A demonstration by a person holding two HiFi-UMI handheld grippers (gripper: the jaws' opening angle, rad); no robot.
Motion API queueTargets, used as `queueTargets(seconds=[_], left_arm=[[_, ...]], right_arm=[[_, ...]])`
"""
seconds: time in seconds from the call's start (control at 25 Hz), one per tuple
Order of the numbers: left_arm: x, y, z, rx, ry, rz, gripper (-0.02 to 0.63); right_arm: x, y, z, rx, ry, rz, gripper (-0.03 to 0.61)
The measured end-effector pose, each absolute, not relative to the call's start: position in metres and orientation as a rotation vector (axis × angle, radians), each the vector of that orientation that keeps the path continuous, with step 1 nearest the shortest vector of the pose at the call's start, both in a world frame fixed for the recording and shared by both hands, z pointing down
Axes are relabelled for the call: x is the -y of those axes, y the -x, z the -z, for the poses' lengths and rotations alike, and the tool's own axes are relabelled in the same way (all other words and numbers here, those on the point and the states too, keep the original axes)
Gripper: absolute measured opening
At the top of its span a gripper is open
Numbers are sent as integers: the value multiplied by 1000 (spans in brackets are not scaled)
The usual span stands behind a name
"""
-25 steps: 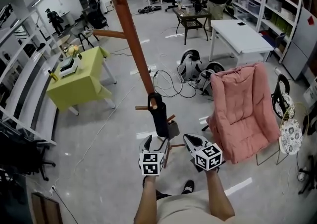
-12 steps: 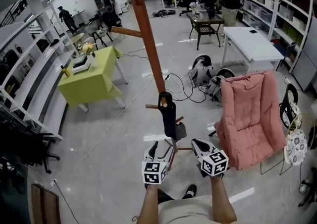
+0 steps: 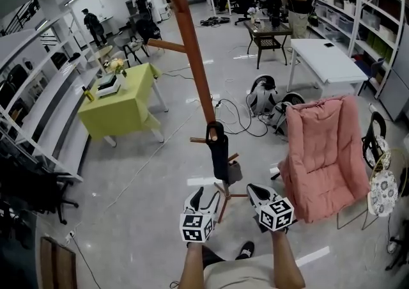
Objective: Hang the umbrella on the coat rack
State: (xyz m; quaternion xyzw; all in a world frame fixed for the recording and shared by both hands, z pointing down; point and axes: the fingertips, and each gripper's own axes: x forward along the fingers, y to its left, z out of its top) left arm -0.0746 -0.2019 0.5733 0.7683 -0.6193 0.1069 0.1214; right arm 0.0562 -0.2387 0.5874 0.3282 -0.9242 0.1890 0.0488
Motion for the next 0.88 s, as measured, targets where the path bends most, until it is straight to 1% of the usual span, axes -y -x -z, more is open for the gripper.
queueTargets(seconds=[0.08, 0.16, 0.2, 0.24, 0.48, 0.88], left_arm=[[200, 79, -575, 1834, -2216, -315, 228], [200, 85, -575, 1861, -2191, -308, 194], [199, 88, -574, 1871, -2186, -300, 171], [199, 90, -574, 1880, -2183, -291, 130], [194, 100, -574, 1905, -2167, -258, 8], [194, 99, -574, 1848, -2203, -208, 6]], right_arm=[[239, -57, -587, 2817, -997, -570, 3], [240, -57, -586, 2818, -993, -565, 3], [240, -57, -586, 2818, -990, -563, 3], [240, -57, -587, 2819, -987, -562, 3], [239, -54, -590, 2818, -967, -552, 3], [243, -54, -592, 2813, -974, -559, 3]])
